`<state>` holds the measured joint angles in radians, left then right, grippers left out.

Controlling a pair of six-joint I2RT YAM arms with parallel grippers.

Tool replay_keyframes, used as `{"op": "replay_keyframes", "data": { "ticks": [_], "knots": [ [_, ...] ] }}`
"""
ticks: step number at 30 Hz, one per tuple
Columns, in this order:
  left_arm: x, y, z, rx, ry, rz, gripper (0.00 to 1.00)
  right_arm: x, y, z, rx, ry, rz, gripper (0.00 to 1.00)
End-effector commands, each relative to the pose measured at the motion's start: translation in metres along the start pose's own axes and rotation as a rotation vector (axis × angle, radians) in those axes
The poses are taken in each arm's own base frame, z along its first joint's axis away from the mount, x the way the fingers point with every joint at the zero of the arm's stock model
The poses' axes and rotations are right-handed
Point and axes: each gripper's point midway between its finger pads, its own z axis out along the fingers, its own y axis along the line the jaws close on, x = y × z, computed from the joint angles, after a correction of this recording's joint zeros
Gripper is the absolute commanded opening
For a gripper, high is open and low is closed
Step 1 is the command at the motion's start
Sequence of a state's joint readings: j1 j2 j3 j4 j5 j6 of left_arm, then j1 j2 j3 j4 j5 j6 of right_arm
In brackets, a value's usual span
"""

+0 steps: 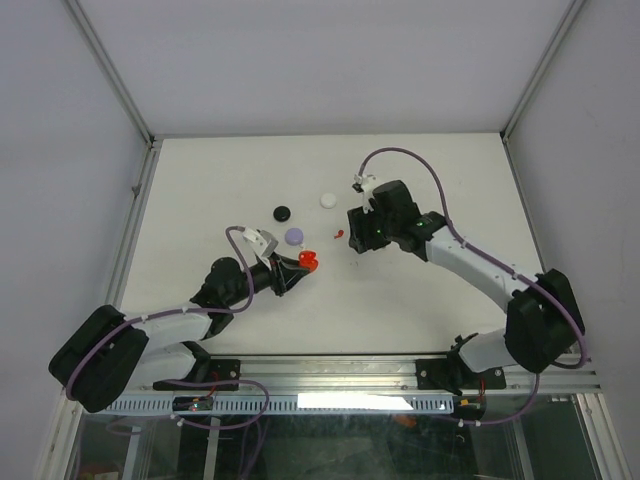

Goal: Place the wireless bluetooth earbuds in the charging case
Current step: Move the earbud to the center of the board.

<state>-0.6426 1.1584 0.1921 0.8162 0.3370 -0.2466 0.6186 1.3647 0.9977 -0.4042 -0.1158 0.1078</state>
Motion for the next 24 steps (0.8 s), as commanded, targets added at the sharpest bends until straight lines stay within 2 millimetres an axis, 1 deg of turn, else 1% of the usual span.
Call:
{"op": "replay_keyframes", "data": {
  "ticks": [1,4,7,11,16,21,24],
  "knots": [
    [-0.029,0.005,-0.003,-0.021,-0.148,0.062,0.00,-0.034,-0.018,0.024,0.109,-0.083,0.028,0.54],
    [-0.028,0.006,-0.004,-0.019,-0.162,0.078,0.00,-0.037,-0.023,0.047,0.129,-0.066,0.037,0.51],
    [-0.024,0.005,-0.004,-0.003,-0.152,0.098,0.00,-0.039,-0.028,0.067,0.150,-0.054,0.053,0.46],
    [-0.020,0.005,-0.006,0.002,-0.144,0.110,0.00,-0.041,-0.029,0.088,0.145,-0.043,0.064,0.45],
    [-0.014,0.006,-0.005,0.008,-0.127,0.124,0.00,-0.042,-0.032,0.110,0.159,-0.029,0.083,0.42],
    [-0.009,0.005,-0.003,0.023,-0.110,0.122,0.00,-0.041,-0.033,0.126,0.162,-0.012,0.093,0.41],
    [-0.008,0.003,-0.002,0.036,-0.104,0.119,0.00,-0.036,-0.035,0.133,0.170,0.007,0.095,0.40]
  ]
}}
